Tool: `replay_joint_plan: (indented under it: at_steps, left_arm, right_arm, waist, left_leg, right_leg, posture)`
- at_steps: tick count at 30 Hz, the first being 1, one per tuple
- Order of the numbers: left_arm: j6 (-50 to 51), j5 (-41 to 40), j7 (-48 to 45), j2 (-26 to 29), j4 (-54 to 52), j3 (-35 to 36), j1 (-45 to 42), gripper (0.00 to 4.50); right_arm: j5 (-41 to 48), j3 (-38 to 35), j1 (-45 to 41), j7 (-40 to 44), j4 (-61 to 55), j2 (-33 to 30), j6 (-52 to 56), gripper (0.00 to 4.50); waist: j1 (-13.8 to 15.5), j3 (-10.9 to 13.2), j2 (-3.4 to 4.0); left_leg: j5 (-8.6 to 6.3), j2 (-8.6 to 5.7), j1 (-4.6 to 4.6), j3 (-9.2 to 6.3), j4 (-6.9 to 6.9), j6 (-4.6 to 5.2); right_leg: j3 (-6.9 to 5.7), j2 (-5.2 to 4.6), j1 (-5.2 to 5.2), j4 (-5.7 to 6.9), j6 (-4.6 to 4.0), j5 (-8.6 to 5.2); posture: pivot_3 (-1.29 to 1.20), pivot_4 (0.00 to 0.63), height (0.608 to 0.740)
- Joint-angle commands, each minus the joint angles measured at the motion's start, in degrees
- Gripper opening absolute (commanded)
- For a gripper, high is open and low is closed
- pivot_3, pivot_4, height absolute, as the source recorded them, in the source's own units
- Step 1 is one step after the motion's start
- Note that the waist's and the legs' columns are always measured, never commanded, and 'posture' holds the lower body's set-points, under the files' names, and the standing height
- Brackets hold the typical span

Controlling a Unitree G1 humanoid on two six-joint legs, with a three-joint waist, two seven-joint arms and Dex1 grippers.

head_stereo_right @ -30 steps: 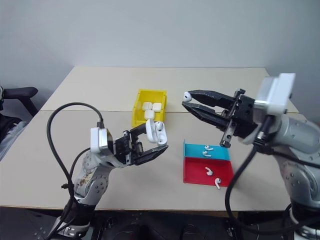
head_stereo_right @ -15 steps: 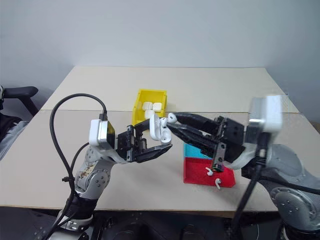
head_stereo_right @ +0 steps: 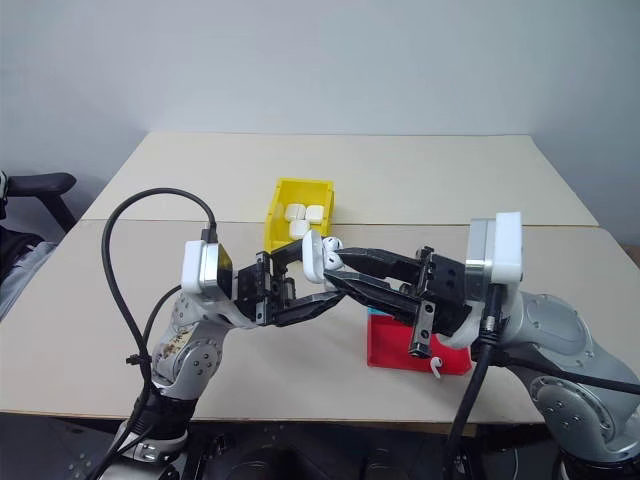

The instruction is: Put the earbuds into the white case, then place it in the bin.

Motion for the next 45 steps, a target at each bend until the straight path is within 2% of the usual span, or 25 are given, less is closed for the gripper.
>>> replay_joint_plan:
  at_steps: [1,6,11,17,21,25,28,33,38,45]
  left_arm:
    - [-1.3,-0.7,-0.2,-0.4,-2.2,1.0,0.4,2.83]
    - [-1.7,-0.6,-0.4,-0.7,-1.8,1.2,0.5,2.83]
    - [-1.9,-0.3,-0.7,-0.8,-1.4,1.5,0.5,2.83]
    - [-2.2,0.1,-0.9,-0.6,-0.8,1.9,0.4,2.83]
    - [-2.3,1.3,-1.5,0.3,0.7,2.0,0.5,2.83]
    - [-4.8,4.4,-3.4,0.9,5.6,1.5,-0.5,2.83]
    - [-7.7,8.1,-4.6,1.3,10.3,0.6,-2.0,2.83]
    - [-13.2,12.1,-4.7,-1.8,16.8,-1.1,-5.4,2.83]
    - [-14.6,11.7,-5.0,-4.2,17.6,-1.7,-6.5,2.83]
    - [-12.9,9.8,-4.2,-3.3,14.1,-0.6,-5.4,2.83]
  right_arm:
    - [-0.7,-0.4,0.2,0.4,-0.6,-0.2,0.2,0.99]
    - [-1.4,-0.3,0.3,0.6,-0.2,0.1,0.0,0.99]
    - [-6.0,0.2,0.7,1.0,-0.7,0.7,-1.7,2.33]
    - [-7.1,-1.9,1.7,3.2,0.0,0.6,-2.4,2.33]
    - [-4.8,-6.1,1.6,6.2,1.2,-0.4,-3.3,2.33]
    - [-3.1,-5.7,-6.1,7.9,4.5,-4.8,0.6,2.33]
    - [-4.7,-0.9,-14.6,8.3,7.7,-7.0,3.6,1.81]
    - [-11.1,8.2,-25.3,12.5,10.0,-6.9,4.7,0.02]
    - [-15.9,13.5,-28.7,15.0,9.9,-5.7,4.8,0.02]
    - [-25.3,16.2,-26.3,17.8,10.8,-7.5,2.2,0.02]
  waist:
    - [0.0,0.0,0.00]
    - [0.0,0.0,0.00]
    - [0.0,0.0,0.00]
    - [0.0,0.0,0.00]
    - [0.0,0.0,0.00]
    - [-0.2,0.0,0.00]
    - [-0.3,0.0,0.00]
    - [0.1,0.0,0.00]
    - [0.0,0.0,0.00]
    - [0.0,0.0,0.00]
  left_leg:
    - [0.00,0.00,0.00,0.00,0.00,0.00]
    - [0.00,0.00,0.00,-0.01,0.00,0.00]
    - [0.00,0.00,0.00,-0.01,0.00,0.00]
    - [0.00,0.00,0.00,-0.01,0.00,0.00]
    - [0.00,-0.01,-0.01,-0.01,0.00,0.00]
    - [0.00,-0.01,0.05,0.03,0.01,0.00]
    - [0.00,0.04,0.07,0.02,0.00,0.00]
    - [0.00,0.02,-0.15,0.09,0.02,0.01]
    - [-0.08,0.00,-0.25,0.19,0.25,0.15]
    - [-0.09,0.02,-0.23,0.15,0.26,0.15]
  right_leg:
    - [0.00,0.00,0.00,0.00,0.00,0.00]
    - [0.00,0.00,0.00,0.00,0.00,0.00]
    - [0.00,0.00,-0.01,0.00,0.00,0.00]
    - [0.00,0.00,0.00,0.00,0.00,0.00]
    - [0.00,0.00,0.00,-0.01,0.00,0.00]
    - [0.02,0.00,0.00,0.01,0.00,0.00]
    - [0.01,0.08,-0.01,0.03,-0.02,-0.01]
    - [-0.01,0.07,-0.11,-0.04,-0.01,0.01]
    - [-0.05,-0.01,-0.09,-0.08,0.04,0.03]
    - [-0.06,0.00,-0.11,0.02,0.05,0.03]
  posture:
    - [0.00,0.150,0.740]
    - [0.00,0.150,0.740]
    - [0.00,0.150,0.740]
    - [0.00,0.150,0.740]
    - [0.00,0.150,0.740]
    - [0.00,0.150,0.740]
    - [0.00,0.150,0.740]
    - [0.00,0.150,0.740]
    - [0.00,0.150,0.740]
    - [0.00,0.150,0.740]
